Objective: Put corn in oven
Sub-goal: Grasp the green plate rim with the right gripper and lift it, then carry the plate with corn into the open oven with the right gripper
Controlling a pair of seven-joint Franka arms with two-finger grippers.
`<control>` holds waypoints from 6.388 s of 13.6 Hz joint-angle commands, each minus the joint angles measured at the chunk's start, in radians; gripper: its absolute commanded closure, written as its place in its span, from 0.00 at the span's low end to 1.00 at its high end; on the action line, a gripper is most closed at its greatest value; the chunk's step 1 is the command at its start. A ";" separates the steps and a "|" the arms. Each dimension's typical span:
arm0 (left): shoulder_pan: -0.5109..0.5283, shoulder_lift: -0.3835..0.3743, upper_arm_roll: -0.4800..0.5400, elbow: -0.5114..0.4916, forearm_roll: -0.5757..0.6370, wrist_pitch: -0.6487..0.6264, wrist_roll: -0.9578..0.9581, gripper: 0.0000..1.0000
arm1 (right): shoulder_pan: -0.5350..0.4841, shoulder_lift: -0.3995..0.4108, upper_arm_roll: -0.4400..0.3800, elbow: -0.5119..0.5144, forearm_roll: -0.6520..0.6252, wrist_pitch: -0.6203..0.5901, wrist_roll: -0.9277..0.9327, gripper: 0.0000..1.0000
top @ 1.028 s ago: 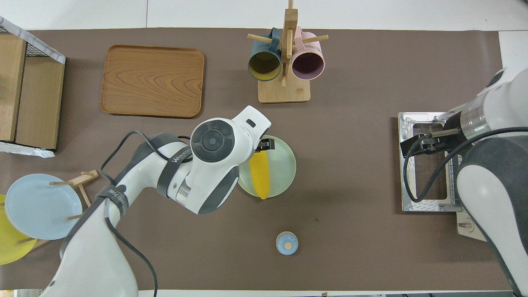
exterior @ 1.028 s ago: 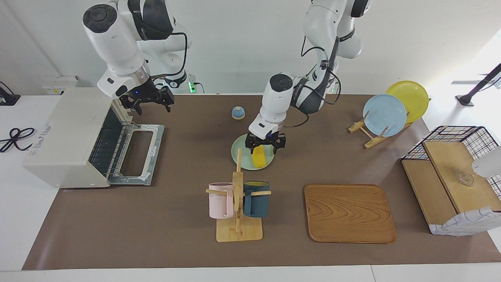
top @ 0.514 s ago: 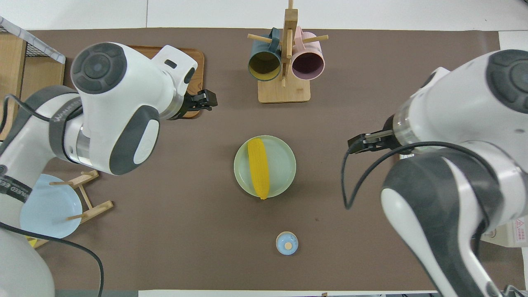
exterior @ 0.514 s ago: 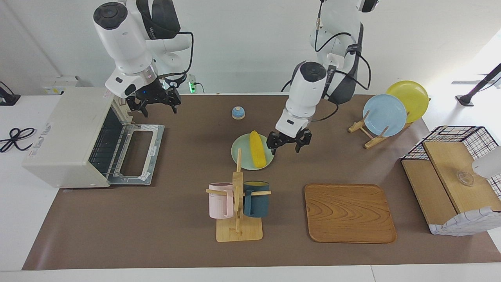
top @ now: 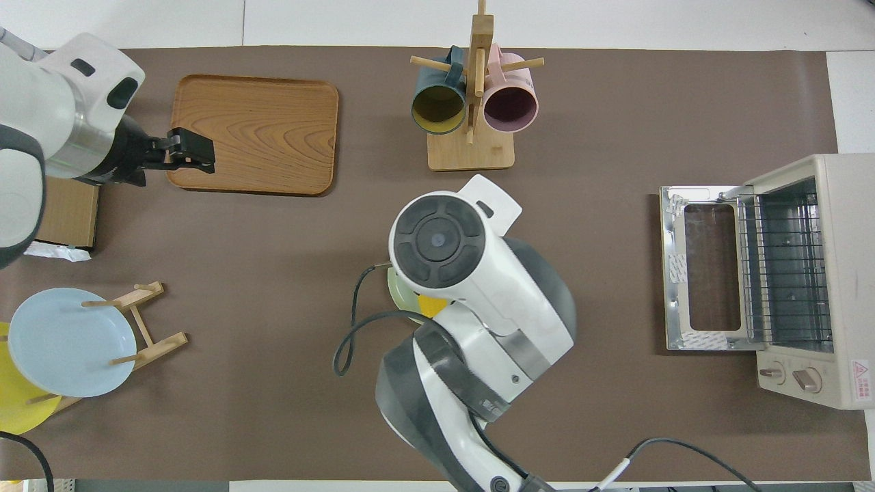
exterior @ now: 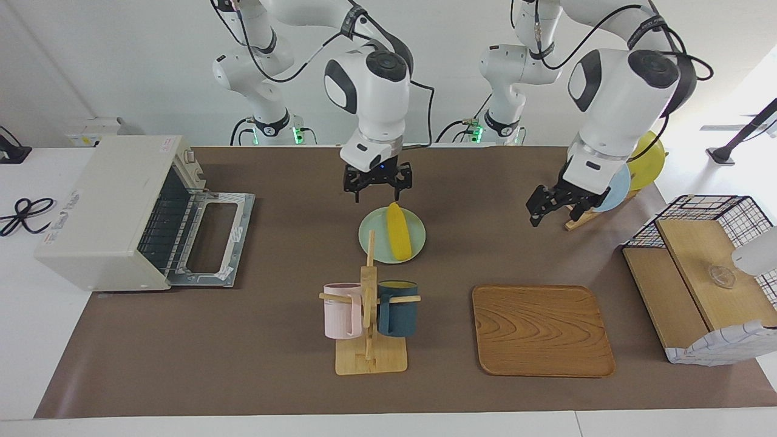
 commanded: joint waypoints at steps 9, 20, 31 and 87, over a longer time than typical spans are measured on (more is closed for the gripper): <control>0.040 -0.175 -0.006 -0.092 0.059 -0.209 0.134 0.00 | 0.151 0.186 0.002 -0.010 -0.117 0.252 0.137 0.45; 0.071 -0.124 -0.009 -0.098 0.054 -0.043 0.149 0.00 | 0.151 0.166 0.004 -0.177 -0.121 0.439 0.110 0.95; 0.070 -0.121 -0.009 -0.075 0.048 -0.123 0.221 0.00 | 0.067 0.110 -0.005 0.042 -0.249 -0.006 -0.063 1.00; 0.122 -0.113 -0.049 -0.017 0.020 -0.204 0.212 0.00 | -0.529 -0.217 0.002 -0.647 -0.105 0.388 -0.268 1.00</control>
